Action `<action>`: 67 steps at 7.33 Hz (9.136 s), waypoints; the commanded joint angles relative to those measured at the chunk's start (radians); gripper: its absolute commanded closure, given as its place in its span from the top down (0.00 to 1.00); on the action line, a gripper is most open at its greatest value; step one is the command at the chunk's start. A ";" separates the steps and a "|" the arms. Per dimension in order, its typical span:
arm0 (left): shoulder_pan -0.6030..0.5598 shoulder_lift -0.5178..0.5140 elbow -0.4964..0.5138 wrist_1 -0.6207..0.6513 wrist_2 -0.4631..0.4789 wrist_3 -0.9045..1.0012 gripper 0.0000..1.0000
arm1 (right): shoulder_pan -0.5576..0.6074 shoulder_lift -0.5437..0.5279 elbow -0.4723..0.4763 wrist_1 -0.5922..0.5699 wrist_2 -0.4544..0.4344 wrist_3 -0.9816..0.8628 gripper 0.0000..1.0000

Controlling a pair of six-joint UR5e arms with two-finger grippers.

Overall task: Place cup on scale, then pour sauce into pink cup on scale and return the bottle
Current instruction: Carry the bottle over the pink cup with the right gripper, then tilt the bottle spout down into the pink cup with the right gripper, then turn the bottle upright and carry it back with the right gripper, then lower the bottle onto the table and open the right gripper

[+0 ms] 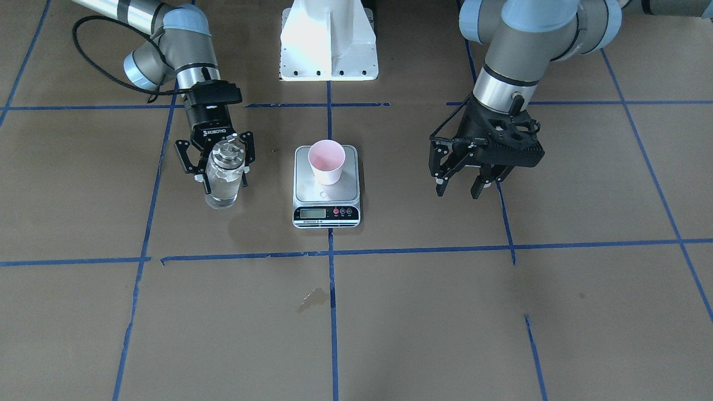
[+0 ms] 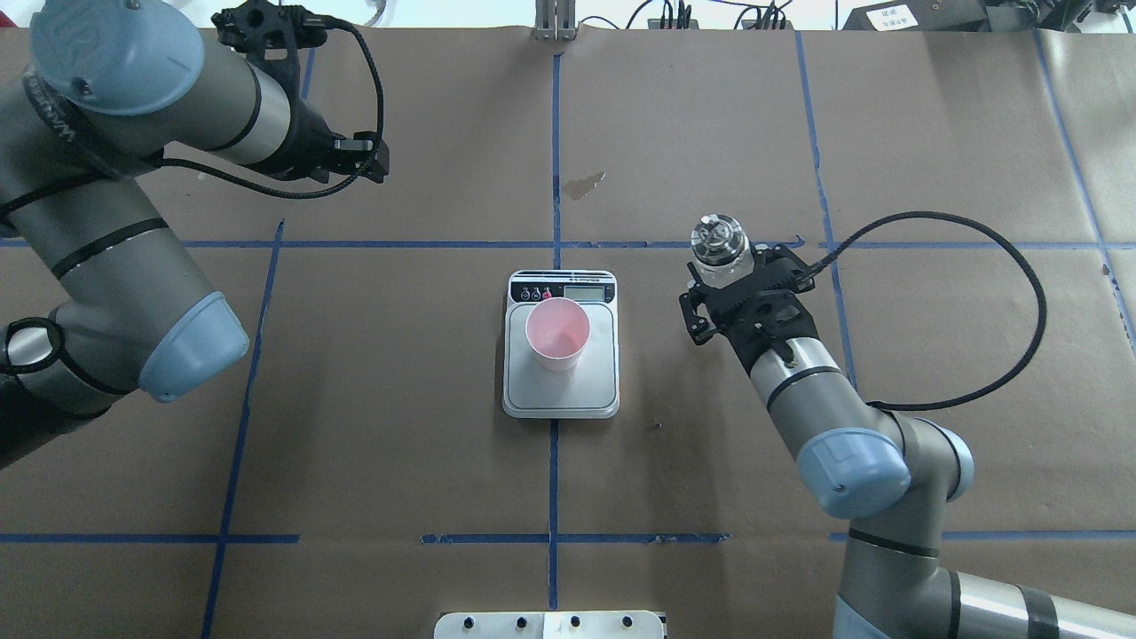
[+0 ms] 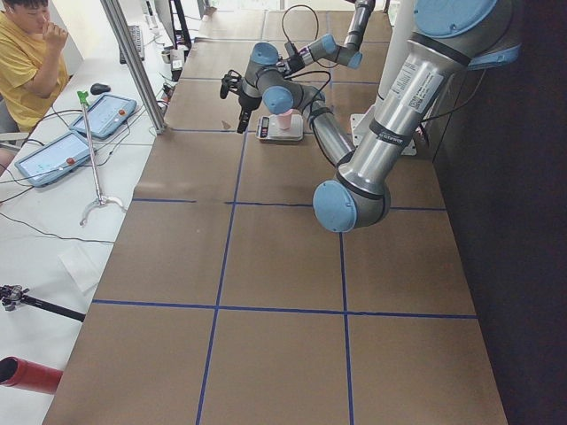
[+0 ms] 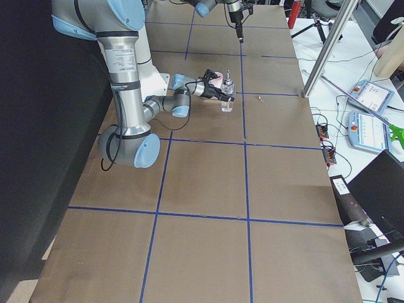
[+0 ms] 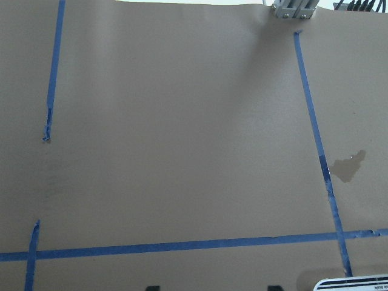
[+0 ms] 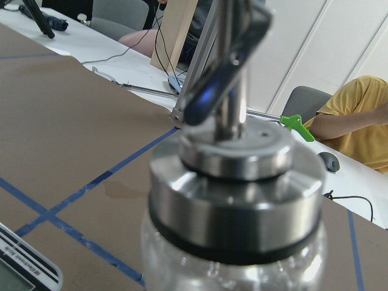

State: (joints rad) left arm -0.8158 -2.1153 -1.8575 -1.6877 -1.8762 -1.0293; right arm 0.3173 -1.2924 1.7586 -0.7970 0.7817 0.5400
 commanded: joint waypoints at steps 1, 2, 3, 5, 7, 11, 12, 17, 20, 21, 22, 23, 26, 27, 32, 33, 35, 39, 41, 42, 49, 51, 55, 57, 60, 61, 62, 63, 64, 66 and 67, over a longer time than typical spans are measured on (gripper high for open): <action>0.000 0.000 -0.002 -0.001 -0.001 0.000 0.67 | -0.013 0.088 0.030 -0.331 -0.042 -0.082 0.00; 0.000 0.002 -0.002 -0.001 -0.003 0.002 0.67 | -0.017 0.116 0.024 -0.365 -0.054 -0.221 0.00; 0.000 0.000 0.000 -0.001 -0.003 0.000 0.67 | -0.027 0.125 0.022 -0.423 -0.074 -0.336 0.00; 0.000 0.002 0.000 -0.001 -0.003 0.000 0.67 | -0.073 0.137 0.003 -0.445 -0.148 -0.434 0.00; 0.001 -0.002 0.000 -0.001 -0.003 0.000 0.67 | -0.102 0.165 -0.008 -0.549 -0.244 -0.540 0.00; 0.001 -0.002 0.000 -0.001 -0.003 0.000 0.67 | -0.115 0.185 -0.014 -0.628 -0.321 -0.701 0.00; 0.001 -0.002 0.000 -0.001 -0.003 0.000 0.67 | -0.116 0.186 -0.016 -0.628 -0.338 -0.765 0.00; 0.001 0.000 0.000 -0.001 -0.003 0.000 0.67 | -0.113 0.188 -0.016 -0.630 -0.401 -0.989 0.00; 0.001 0.000 0.000 -0.001 -0.003 -0.002 0.67 | -0.113 0.188 -0.016 -0.630 -0.421 -1.071 0.00; 0.001 0.000 0.000 -0.001 -0.003 -0.002 0.67 | -0.112 0.191 -0.016 -0.628 -0.427 -1.066 0.00; 0.001 0.000 0.001 -0.001 -0.003 -0.002 0.67 | -0.107 0.197 -0.016 -0.620 -0.424 -1.048 0.00; 0.001 0.000 0.000 -0.001 -0.003 -0.002 0.67 | -0.103 0.196 -0.010 -0.614 -0.411 -0.943 0.00; 0.000 -0.003 0.000 -0.001 -0.003 0.000 0.67 | -0.109 0.173 -0.010 -0.607 -0.355 -0.468 0.00; 0.000 -0.005 0.000 -0.001 -0.003 0.000 0.67 | -0.116 0.162 -0.011 -0.550 -0.339 -0.362 0.00; 0.001 -0.009 0.000 -0.001 -0.003 -0.005 0.67 | -0.107 -0.046 -0.021 0.086 -0.211 0.083 0.00; 0.001 -0.009 0.000 -0.001 -0.003 -0.008 0.67 | -0.098 -0.109 -0.022 0.172 -0.176 0.171 0.00; 0.001 -0.011 -0.008 -0.001 -0.003 -0.018 0.67 | -0.081 -0.217 -0.021 0.211 -0.168 0.341 0.00; 0.000 -0.006 -0.028 0.000 -0.003 -0.034 0.67 | -0.072 -0.301 -0.011 0.213 -0.153 0.512 0.00; 0.000 -0.006 -0.029 0.000 -0.003 -0.034 0.67 | -0.072 -0.324 -0.021 0.214 -0.151 0.581 0.00; 0.000 -0.005 -0.031 0.000 -0.003 -0.034 0.67 | -0.072 -0.326 -0.022 0.216 -0.145 0.627 0.00; 0.000 -0.005 -0.029 0.002 -0.003 -0.034 0.67 | -0.076 -0.309 -0.060 0.216 -0.142 0.635 1.00; 0.000 -0.005 -0.028 0.000 -0.003 -0.034 0.67 | -0.076 -0.314 -0.060 0.217 -0.142 0.630 1.00; 0.000 -0.003 -0.026 0.000 -0.003 -0.034 0.67 | -0.087 -0.328 -0.041 0.219 -0.150 0.621 1.00; 0.001 -0.003 -0.028 0.000 -0.003 -0.037 0.67 | -0.112 -0.328 -0.010 0.219 -0.154 0.621 1.00; 0.001 -0.003 -0.028 0.000 -0.003 -0.041 0.67 | -0.174 -0.376 -0.001 0.220 -0.192 0.623 1.00; 0.001 -0.005 -0.029 0.000 -0.003 -0.043 0.68 | -0.200 -0.431 0.036 0.220 -0.193 0.623 1.00; 0.001 -0.005 -0.029 0.002 -0.003 -0.044 0.68 | -0.222 -0.482 0.076 0.220 -0.193 0.624 1.00; 0.001 -0.003 -0.029 0.002 -0.004 -0.052 0.68 | -0.243 -0.523 0.105 0.220 -0.193 0.627 1.00; 0.001 -0.003 -0.031 0.000 -0.003 -0.052 0.68 | -0.247 -0.571 0.108 0.223 -0.191 0.627 1.00; 0.001 -0.003 -0.031 0.002 -0.003 -0.052 0.70 | -0.245 -0.742 0.057 0.560 -0.168 0.618 1.00; 0.000 -0.002 -0.029 0.002 -0.003 -0.052 0.71 | -0.245 -0.736 -0.017 0.688 -0.168 0.617 1.00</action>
State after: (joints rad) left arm -0.8148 -2.1180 -1.8880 -1.6860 -1.8792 -1.0813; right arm 0.0725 -1.9899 1.8136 -0.2883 0.6078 1.1608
